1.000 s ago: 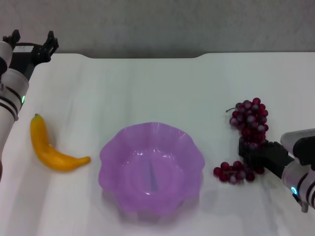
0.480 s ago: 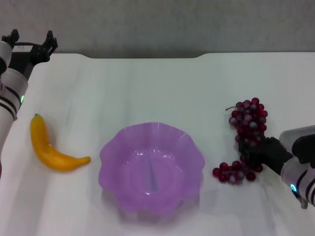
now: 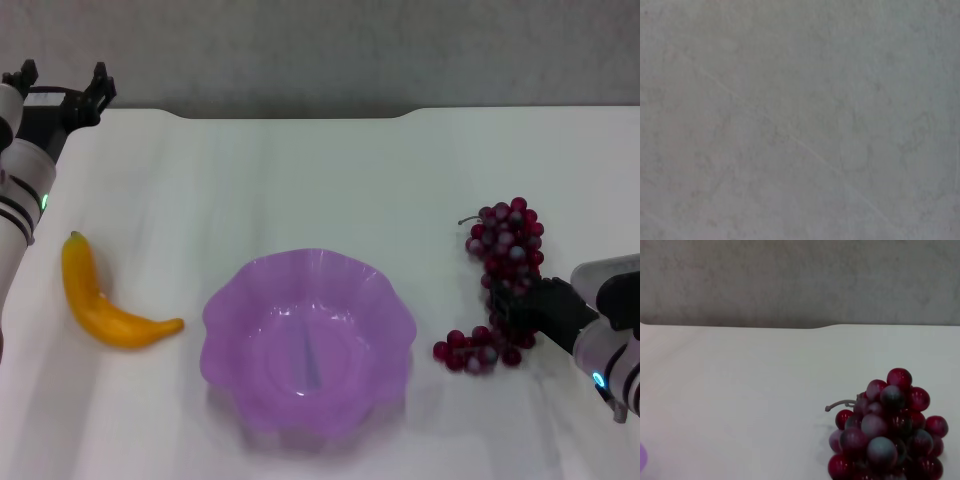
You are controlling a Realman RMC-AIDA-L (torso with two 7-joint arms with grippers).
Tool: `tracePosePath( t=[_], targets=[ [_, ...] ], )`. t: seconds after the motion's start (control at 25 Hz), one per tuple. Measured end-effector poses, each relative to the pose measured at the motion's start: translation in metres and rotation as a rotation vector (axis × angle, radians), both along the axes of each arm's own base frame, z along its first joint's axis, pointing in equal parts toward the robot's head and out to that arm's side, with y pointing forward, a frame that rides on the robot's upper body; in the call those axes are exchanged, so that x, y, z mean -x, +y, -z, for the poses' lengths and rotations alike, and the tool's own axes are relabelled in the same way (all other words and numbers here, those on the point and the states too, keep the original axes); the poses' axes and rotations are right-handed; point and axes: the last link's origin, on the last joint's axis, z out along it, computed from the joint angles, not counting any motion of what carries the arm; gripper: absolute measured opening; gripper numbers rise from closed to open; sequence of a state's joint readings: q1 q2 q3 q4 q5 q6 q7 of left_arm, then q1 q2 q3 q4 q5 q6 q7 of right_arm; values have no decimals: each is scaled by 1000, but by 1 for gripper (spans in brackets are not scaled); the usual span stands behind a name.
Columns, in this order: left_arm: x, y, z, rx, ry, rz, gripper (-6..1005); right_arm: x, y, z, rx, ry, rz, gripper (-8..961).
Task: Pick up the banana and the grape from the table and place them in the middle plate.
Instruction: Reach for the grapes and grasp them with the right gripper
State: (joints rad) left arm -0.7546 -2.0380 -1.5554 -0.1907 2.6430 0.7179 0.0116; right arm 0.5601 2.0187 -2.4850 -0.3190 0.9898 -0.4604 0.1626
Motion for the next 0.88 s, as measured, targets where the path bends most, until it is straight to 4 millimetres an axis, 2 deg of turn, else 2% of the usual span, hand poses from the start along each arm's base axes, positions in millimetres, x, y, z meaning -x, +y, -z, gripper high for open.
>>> tracePosePath(
  t=[0.64,0.88],
  targets=[
    [0,0,0,2,1,4,902,1,2,-1,-3,1,-2,498],
    [0,0,1,2,4,3,902,-5,-2,1,11,-1,37,488]
  ],
)
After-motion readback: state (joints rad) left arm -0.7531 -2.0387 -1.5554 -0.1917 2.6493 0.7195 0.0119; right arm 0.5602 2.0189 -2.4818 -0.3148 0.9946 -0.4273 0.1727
